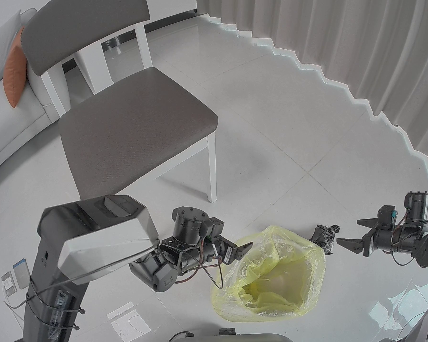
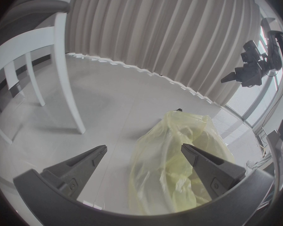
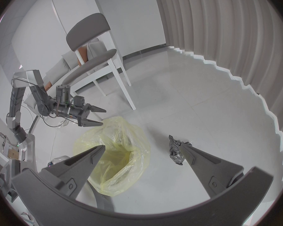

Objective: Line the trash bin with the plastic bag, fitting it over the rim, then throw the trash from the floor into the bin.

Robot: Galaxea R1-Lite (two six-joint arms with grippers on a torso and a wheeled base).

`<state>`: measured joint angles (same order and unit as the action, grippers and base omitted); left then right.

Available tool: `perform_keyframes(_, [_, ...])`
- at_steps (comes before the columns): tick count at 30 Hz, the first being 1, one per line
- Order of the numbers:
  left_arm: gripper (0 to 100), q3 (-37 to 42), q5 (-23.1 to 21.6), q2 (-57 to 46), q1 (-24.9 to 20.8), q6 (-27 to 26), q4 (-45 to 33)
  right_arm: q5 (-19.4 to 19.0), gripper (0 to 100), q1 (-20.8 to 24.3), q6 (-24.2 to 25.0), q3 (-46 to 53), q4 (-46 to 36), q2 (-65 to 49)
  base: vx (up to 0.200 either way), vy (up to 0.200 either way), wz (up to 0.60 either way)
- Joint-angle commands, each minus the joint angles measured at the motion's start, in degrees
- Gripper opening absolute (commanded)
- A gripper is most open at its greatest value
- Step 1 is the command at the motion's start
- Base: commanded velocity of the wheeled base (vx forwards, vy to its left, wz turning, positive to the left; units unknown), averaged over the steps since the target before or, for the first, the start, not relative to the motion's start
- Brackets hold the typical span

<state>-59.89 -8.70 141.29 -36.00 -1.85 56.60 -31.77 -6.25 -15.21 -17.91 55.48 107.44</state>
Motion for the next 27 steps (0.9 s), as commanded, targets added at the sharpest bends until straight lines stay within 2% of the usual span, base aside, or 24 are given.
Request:
perform_keyframes(1, [100, 3.64, 0.44, -6.11, 1.37, 3.87, -3.08, 1.89, 100, 3.44, -0.08, -4.42, -0.11, 6.82, 0.0, 0.0, 0.0])
perform_keyframes(3, [100, 3.82, 0.44, -7.87, 1.37, 4.58, -8.88, 1.97, 100, 3.7, -0.08, -5.82, -0.2, 8.05, 0.0, 0.0, 0.0])
perform_keyframes(7, [100, 4.87, 0.09, -8.57, 1.72, 4.67, -13.45, 1.97, 100, 3.27, -0.08, -7.14, -0.2, 10.25, 0.0, 0.0, 0.0])
perform_keyframes(16, [100, 9.71, -0.26, -7.96, 1.28, 4.67, -13.62, 1.89, 100, -0.95, -0.87, -10.92, -0.2, 18.69, 0.0, 0.0, 0.0])
perform_keyframes(23, [100, 14.98, -3.25, -7.61, 2.16, 3.96, -13.01, 1.89, 100, -1.13, -1.92, -11.71, -0.2, 19.74, 0.0, 0.0, 0.0])
perform_keyframes(27, [100, 15.42, -3.78, -5.5, 2.34, 3.79, -12.48, 1.89, 100, -1.13, -1.92, -11.54, -0.2, 19.48, 0.0, 0.0, 0.0])
